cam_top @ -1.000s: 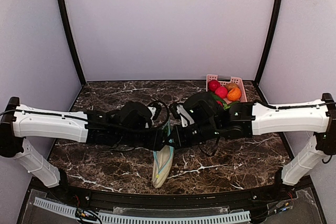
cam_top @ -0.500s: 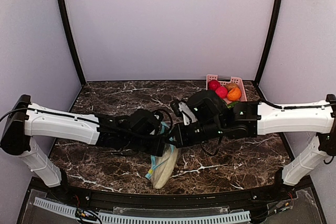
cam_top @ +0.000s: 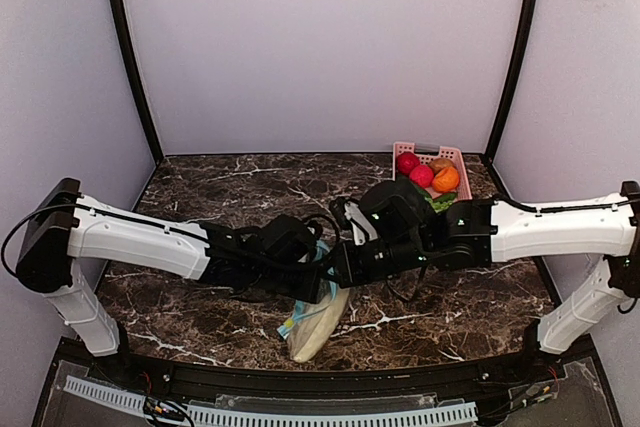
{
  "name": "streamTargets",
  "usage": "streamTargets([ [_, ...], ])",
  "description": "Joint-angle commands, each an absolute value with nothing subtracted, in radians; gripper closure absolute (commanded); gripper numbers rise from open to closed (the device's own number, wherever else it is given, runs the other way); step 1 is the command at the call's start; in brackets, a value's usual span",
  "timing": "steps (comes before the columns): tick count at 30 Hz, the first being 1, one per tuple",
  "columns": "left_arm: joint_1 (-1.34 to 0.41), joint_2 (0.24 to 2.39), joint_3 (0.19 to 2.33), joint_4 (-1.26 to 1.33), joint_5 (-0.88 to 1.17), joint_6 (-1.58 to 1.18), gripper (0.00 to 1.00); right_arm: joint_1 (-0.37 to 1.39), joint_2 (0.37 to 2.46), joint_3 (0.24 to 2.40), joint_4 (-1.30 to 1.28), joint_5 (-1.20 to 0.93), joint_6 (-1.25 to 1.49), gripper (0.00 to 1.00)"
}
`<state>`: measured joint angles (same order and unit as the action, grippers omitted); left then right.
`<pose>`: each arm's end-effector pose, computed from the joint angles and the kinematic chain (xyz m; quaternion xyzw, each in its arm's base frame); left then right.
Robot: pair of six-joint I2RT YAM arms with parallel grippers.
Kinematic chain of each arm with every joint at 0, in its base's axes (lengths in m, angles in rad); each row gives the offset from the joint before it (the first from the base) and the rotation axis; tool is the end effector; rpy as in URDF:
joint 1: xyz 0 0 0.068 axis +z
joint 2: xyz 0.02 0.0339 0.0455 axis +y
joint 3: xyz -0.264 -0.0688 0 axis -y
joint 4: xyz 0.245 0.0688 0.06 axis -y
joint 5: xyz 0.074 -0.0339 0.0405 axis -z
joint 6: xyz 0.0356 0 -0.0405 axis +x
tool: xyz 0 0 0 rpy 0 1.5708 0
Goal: Place the food in the zip-top bag and seal the zipper
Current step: Pass from the right arm to the left
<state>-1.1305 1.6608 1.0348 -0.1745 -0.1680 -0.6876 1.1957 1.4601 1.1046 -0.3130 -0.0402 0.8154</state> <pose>0.1560 -0.3172 0.2032 0.1721 0.9078 -0.2476 0.2914 0.1186 0.3051 0.2789 -0.1787 0.8819 0.3778 0.2182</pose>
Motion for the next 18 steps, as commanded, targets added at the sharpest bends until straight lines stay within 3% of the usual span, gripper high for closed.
streamTargets([
  [1,-1.132,1.712,1.043,-0.184,-0.126,-0.69,0.39,1.211,1.41,1.103,-0.18,-0.058,0.822,1.0],
  [14,-1.133,1.712,1.003,-0.179,-0.104,-0.7,0.38,1.212,1.351,1.087,-0.185,-0.004,0.817,1.0],
  [18,-1.132,1.635,1.026,-0.215,-0.129,-0.689,0.32,1.212,1.344,1.077,-0.252,0.094,0.823,1.0],
])
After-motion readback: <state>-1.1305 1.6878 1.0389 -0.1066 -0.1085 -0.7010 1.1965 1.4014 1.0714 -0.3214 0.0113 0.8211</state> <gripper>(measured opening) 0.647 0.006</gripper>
